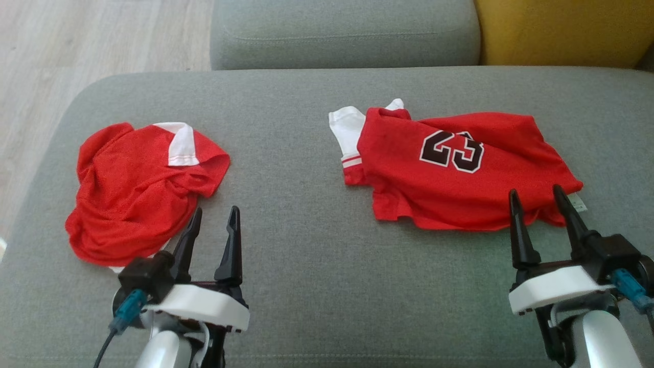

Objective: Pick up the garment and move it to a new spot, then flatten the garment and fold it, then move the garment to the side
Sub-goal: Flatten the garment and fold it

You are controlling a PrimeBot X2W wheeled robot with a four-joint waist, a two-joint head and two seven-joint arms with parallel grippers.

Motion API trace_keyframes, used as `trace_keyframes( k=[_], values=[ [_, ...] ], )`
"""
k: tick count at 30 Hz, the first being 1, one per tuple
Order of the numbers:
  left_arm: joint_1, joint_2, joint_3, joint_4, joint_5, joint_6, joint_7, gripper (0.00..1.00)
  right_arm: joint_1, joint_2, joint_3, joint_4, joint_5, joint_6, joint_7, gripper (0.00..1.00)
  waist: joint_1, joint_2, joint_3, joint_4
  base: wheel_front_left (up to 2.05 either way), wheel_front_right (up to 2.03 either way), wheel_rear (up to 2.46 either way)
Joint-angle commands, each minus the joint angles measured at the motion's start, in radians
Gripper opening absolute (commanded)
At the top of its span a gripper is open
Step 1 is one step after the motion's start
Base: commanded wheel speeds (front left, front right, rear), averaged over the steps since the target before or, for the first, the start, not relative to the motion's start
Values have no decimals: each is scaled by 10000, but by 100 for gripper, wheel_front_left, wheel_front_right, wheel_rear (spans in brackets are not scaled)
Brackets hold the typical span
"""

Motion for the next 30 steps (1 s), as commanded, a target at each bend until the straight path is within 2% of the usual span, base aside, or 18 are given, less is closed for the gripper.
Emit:
trace_keyframes(
  k=[1,7,11,15,19,23,30],
  values=[
    [-283,34,367,-402,101,19,-78,100,-412,-32,312,-377,64,-7,-125,100,0,0,29,-63,0,0,0],
    [-333,34,351,-448,62,-14,-78,100,-540,-28,420,-364,101,-7,-78,100,0,0,151,-26,0,0,0],
    [-436,34,313,-466,46,-50,-78,100,-754,-28,1229,-206,318,-7,271,100,0,0,395,123,0,0,0],
    [-597,34,185,-421,-3,-90,-78,100,-1184,-27,2214,459,386,-7,781,100,0,0,799,386,0,0,0],
    [-806,34,27,-351,-91,-109,-78,100,-1772,-27,2731,1480,534,-7,1207,100,0,0,1202,729,0,0,0],
    [-979,34,-85,-270,-137,-115,-78,100,-2397,-65,2804,2591,589,-7,1387,100,0,0,1524,1082,0,0,0],
    [-1187,34,-168,-248,-214,-121,-78,100,-3227,-72,2242,4203,374,-7,1430,100,0,0,1922,1559,0,0,0]
  ],
)
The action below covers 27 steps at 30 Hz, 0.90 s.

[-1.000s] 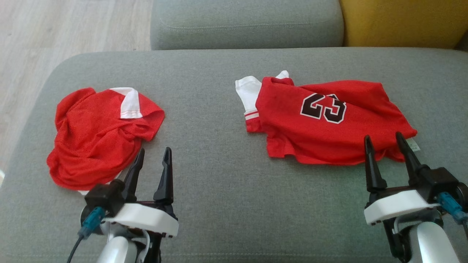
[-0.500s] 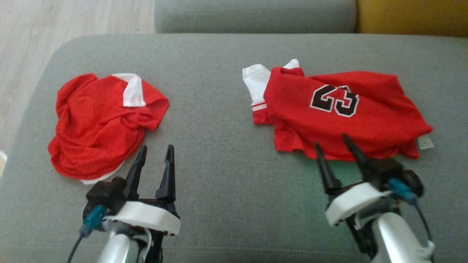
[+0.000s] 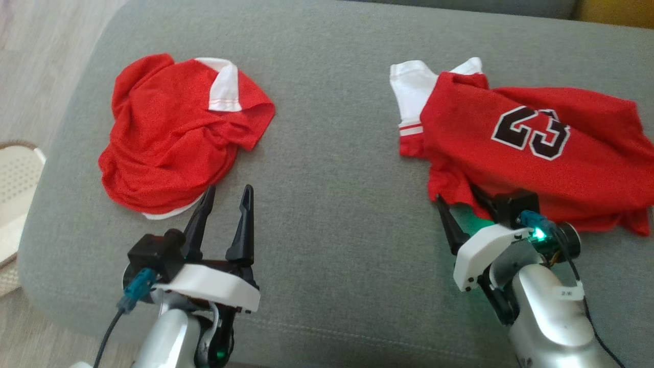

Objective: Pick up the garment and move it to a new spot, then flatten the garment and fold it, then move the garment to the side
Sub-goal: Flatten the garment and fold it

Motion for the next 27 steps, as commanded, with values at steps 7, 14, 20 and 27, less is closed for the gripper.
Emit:
trace_keyframes(
  k=[7,14,20,27],
  values=[
    [-563,37,132,-333,-158,-23,-78,100,-939,4,-30,765,-90,-7,-300,100,0,0,355,351,0,0,0],
    [-710,37,-9,-256,-245,24,-78,100,-1453,17,323,1674,-47,-7,-502,0,0,0,324,510,0,0,0],
    [-622,37,42,-196,-201,78,-78,100,-2116,-191,240,1510,-532,-7,-1253,0,0,0,-216,399,0,0,0],
    [-328,37,33,-183,-259,148,-78,100,-3745,-515,277,650,-1115,-7,-1630,0,0,0,-1100,323,0,0,0]
  ],
)
